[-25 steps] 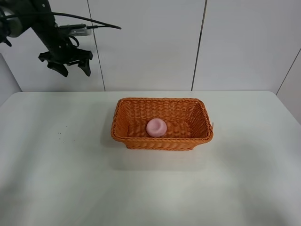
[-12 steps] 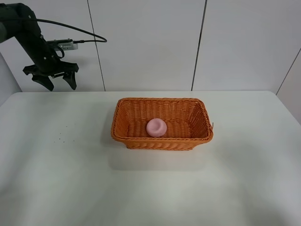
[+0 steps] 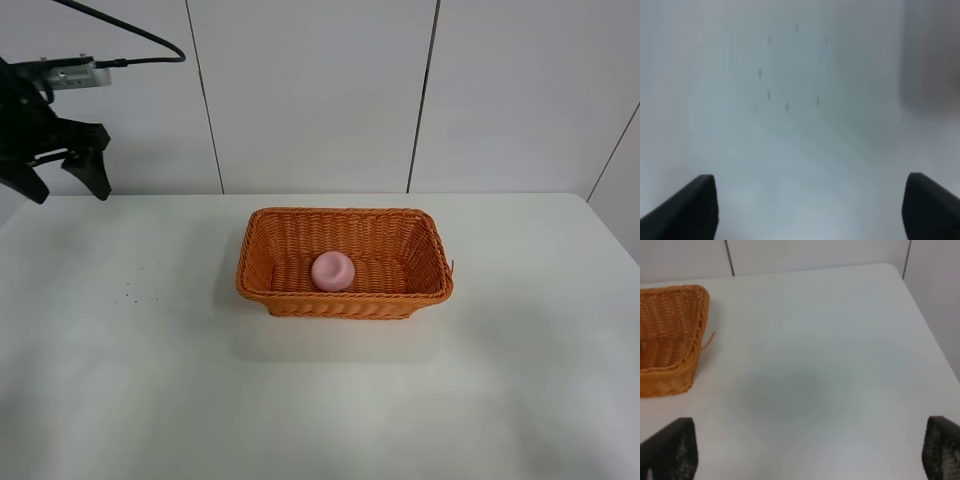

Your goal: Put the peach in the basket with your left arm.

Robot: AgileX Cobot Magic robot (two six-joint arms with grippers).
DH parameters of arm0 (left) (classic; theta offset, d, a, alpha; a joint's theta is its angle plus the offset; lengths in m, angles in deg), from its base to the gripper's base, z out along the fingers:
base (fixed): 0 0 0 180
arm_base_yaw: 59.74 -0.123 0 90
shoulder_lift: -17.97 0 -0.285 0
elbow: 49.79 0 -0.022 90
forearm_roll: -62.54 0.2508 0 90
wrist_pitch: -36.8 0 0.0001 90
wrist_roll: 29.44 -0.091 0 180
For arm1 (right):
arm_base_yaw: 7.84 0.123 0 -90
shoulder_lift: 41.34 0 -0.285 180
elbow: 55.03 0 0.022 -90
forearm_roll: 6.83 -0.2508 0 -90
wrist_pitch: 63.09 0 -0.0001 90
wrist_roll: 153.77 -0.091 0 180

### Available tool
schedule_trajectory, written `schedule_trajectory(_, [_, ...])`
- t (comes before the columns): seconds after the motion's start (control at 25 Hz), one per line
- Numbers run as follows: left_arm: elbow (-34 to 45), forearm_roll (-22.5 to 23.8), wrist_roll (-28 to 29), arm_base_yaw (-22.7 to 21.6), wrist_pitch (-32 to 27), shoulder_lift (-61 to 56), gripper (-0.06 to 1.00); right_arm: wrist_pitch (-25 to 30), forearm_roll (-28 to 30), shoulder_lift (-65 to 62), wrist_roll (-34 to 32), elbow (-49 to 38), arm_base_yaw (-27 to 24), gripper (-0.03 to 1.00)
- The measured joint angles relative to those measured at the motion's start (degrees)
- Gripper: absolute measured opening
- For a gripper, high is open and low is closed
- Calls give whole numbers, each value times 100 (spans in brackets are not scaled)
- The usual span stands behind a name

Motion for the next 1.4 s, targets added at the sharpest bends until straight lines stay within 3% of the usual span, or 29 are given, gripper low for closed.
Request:
schedule_trajectory(0.44, [3594, 167, -15, 0, 18, -3612, 85, 0, 0, 0, 0, 0, 0, 69])
schedule_trajectory(0.76, [5757, 172, -98, 0, 559, -6018, 85, 0, 0, 0, 0, 0, 0, 69])
schedule_trajectory(1.12, [5942, 214, -126, 0, 651, -8073, 85, 0, 0, 0, 0, 0, 0, 69])
schedule_trajectory(1.4, [5956, 219, -126, 0, 651, -9013, 85, 0, 0, 0, 0, 0, 0, 69])
